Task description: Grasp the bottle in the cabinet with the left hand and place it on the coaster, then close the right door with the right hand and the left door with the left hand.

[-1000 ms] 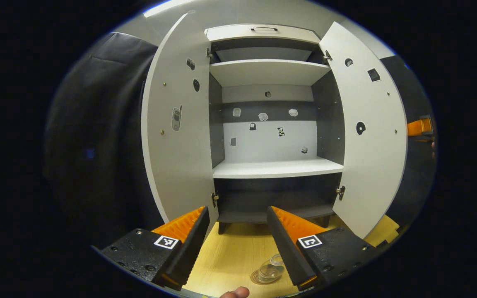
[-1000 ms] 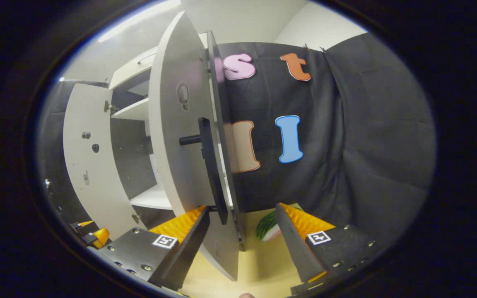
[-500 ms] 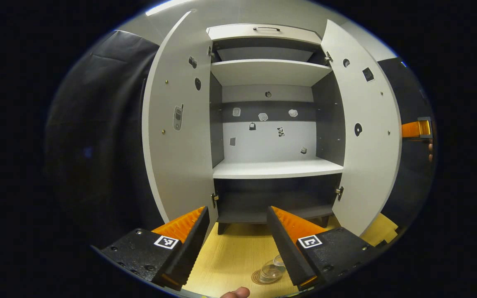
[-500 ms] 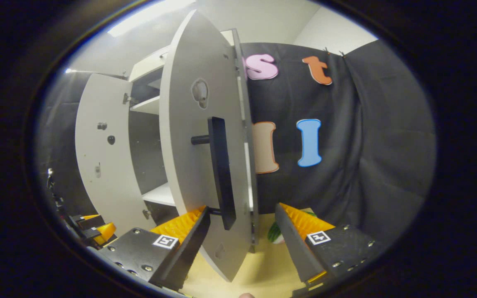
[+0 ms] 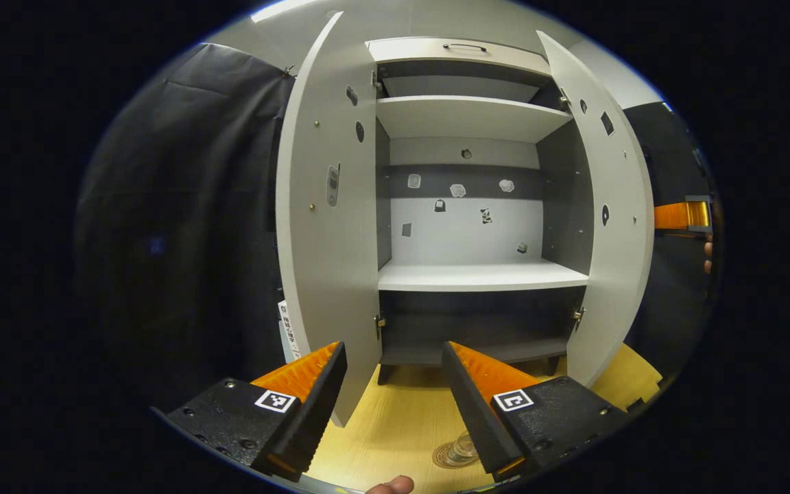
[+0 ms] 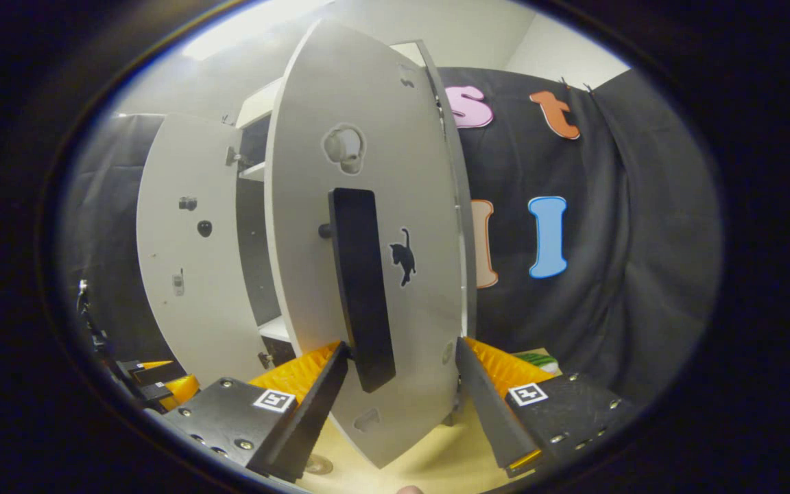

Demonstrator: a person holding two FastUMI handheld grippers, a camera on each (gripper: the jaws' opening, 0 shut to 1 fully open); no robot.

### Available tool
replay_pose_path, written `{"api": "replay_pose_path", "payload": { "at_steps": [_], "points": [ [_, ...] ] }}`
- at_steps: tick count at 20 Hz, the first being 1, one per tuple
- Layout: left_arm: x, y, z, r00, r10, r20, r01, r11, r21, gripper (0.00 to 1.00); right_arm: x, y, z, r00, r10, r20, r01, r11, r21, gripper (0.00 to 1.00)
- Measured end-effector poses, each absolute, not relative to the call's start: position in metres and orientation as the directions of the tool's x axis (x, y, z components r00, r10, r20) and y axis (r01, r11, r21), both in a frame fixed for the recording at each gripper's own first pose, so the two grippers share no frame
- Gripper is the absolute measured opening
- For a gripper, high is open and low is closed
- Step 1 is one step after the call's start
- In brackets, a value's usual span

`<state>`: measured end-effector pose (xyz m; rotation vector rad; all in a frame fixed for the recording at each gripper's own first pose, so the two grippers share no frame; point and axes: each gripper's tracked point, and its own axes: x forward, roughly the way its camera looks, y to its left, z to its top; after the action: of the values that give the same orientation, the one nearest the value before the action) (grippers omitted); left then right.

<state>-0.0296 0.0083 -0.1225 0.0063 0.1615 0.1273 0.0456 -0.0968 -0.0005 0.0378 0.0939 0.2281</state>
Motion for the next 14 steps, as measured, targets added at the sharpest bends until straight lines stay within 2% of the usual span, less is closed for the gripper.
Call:
{"api": "replay_pose_path", "payload": {
  "at_steps": [5,6,7,8,14],
  "points": [
    [-0.032,0.027,-0.109,0.978,0.154,-0.139,-0.153,0.988,0.023,0.89,0.071,-0.058,-0.004,0.966,0.247,-0.075,-0.247,0.969,0.004,1.0],
    [-0.033,0.033,-0.107,0.977,0.161,-0.138,-0.16,0.987,0.022,0.89,0.078,-0.05,-0.003,0.966,0.247,-0.069,-0.248,0.969,-0.002,0.97],
    [-0.034,0.038,-0.105,0.976,0.168,-0.138,-0.168,0.986,0.019,0.89,0.086,-0.041,-0.003,0.966,0.247,-0.07,-0.249,0.969,-0.014,1.0],
    [-0.036,0.045,-0.103,0.975,0.178,-0.136,-0.178,0.984,0.014,0.89,0.093,-0.034,-0.004,0.967,0.246,-0.063,-0.248,0.969,-0.022,0.97],
    [-0.04,0.084,-0.096,0.968,0.217,-0.128,-0.219,0.976,-0.008,0.89,0.126,-0.001,-0.005,0.977,0.212,-0.018,-0.212,0.976,-0.042,1.0]
  ]
}}
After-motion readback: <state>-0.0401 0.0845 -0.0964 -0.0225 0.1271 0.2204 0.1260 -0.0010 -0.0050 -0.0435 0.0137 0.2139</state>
